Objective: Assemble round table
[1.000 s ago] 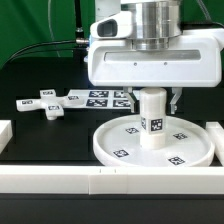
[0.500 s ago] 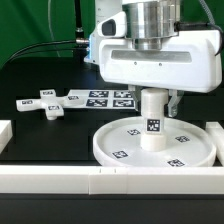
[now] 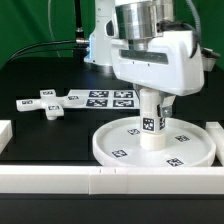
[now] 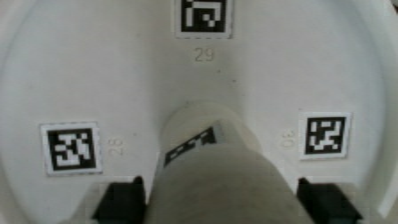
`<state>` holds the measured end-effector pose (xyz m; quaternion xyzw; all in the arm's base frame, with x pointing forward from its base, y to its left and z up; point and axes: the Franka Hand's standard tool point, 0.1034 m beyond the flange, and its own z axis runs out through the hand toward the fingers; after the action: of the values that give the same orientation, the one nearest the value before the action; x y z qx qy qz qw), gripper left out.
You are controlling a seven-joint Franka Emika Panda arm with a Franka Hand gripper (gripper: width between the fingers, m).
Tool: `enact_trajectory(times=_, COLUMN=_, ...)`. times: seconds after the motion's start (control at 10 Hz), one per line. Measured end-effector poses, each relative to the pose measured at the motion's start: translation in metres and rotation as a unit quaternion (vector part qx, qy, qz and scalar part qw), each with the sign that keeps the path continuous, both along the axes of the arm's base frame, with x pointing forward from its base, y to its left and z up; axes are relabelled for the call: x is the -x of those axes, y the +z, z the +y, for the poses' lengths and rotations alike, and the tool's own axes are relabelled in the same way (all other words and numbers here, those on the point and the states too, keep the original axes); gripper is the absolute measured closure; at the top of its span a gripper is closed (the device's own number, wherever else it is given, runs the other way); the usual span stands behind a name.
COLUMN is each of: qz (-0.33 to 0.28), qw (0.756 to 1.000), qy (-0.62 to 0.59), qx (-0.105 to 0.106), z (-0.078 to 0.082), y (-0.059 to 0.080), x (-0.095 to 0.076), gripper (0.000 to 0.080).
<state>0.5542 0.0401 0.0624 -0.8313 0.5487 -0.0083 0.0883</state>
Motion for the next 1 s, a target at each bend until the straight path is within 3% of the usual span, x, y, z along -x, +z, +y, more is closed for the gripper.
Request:
enact_trajectory(times=0.5, qz=0.035, qw=0.975, qy=-0.213, qx=-0.046, z=0.006, y=-0.002, x=0.003, gripper=0.0390)
enact_trajectory(times=0.7, qz=0.034, qw=0.978, qy=-0.201, qx=-0.045, z=0.006, y=-0.003, x=0.003, gripper=0.0390)
enact_trajectory(times=0.8, qz=0.027, qw=0.987, qy=-0.155, qx=-0.036, z=0.008, y=-0.002, x=0.003, gripper=0.0232)
enact_trajectory(times=0.9, qz=0.027, qw=0.987, qy=-0.151, qx=-0.036, z=0.010, y=-0.002, x=0.003, gripper=0.0176)
enact_trajectory(times=1.0, qz=0.024, qw=0.990, qy=-0.132, qx=-0.035, z=0.012, y=-0.002, x=0.003, gripper=0.0176)
